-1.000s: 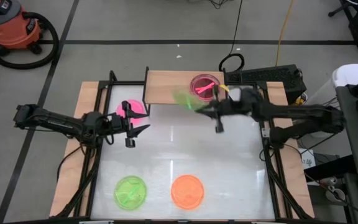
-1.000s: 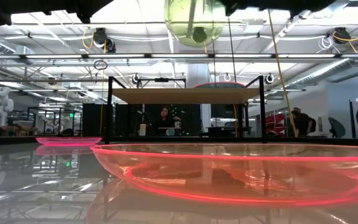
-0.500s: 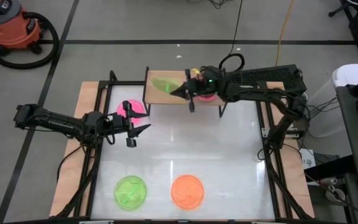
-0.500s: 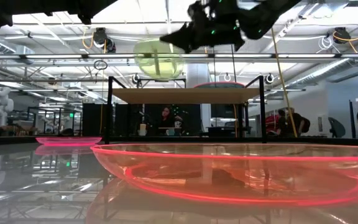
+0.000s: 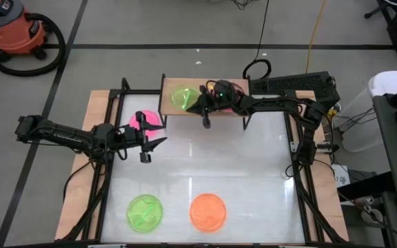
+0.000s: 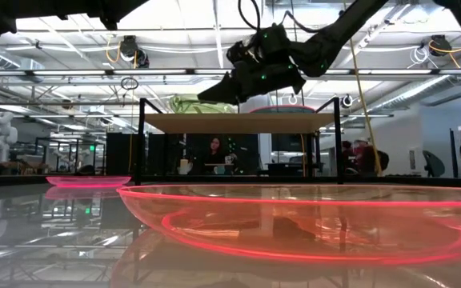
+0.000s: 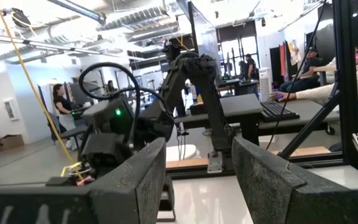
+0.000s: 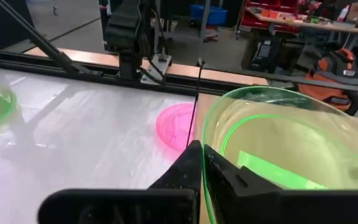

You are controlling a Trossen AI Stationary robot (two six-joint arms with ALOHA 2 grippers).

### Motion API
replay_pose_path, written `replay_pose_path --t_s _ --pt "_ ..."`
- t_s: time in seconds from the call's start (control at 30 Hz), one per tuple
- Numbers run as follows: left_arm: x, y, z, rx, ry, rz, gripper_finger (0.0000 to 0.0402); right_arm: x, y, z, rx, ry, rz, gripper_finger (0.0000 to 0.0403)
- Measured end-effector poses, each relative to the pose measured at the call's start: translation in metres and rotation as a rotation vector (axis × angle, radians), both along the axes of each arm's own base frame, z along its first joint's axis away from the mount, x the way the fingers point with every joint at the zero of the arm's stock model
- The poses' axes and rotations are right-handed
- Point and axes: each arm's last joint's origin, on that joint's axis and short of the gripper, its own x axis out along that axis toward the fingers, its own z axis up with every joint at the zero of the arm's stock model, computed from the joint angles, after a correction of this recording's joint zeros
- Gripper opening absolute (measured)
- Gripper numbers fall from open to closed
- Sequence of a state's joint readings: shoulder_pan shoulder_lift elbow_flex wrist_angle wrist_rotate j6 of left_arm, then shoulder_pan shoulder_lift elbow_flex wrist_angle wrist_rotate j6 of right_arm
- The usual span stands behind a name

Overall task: Place and stack plates onto a shelf
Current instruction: Put the right green plate on the shelf, then stack the top pink plate on the green plate on the shelf

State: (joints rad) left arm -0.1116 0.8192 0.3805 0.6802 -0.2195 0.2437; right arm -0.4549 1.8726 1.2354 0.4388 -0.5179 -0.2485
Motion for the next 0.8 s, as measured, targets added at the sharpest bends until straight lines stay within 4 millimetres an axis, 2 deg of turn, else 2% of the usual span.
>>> replay_pose_path --t_s 0.17,0.47,0.57,0.67,0.8 --pt "0.0 0.0 0.0 0.0 -0.003 0.0 0.0191 0.0 0.0 -0.002 0.008 0.011 -0.002 0.0035" --pt "0.0 0.0 0.0 -0.002 -0.005 0.0 0.0191 -0.002 -0.002 0.008 -0.022 -0.013 -0.102 0.0146" --pt "0.0 0.0 0.0 -0.003 -0.005 -0.001 0.0191 -0.006 0.002 0.02 -0.014 -0.023 -0.098 0.0165" --pt "0.0 0.0 0.0 -0.015 0.002 -0.006 0.0191 -0.014 0.013 0.04 -0.014 -0.021 -0.079 0.0171" --pt "0.001 0.0 -0.004 -0.046 0.034 0.005 0.0191 -0.038 0.034 0.07 -0.03 0.057 -0.045 0.0168"
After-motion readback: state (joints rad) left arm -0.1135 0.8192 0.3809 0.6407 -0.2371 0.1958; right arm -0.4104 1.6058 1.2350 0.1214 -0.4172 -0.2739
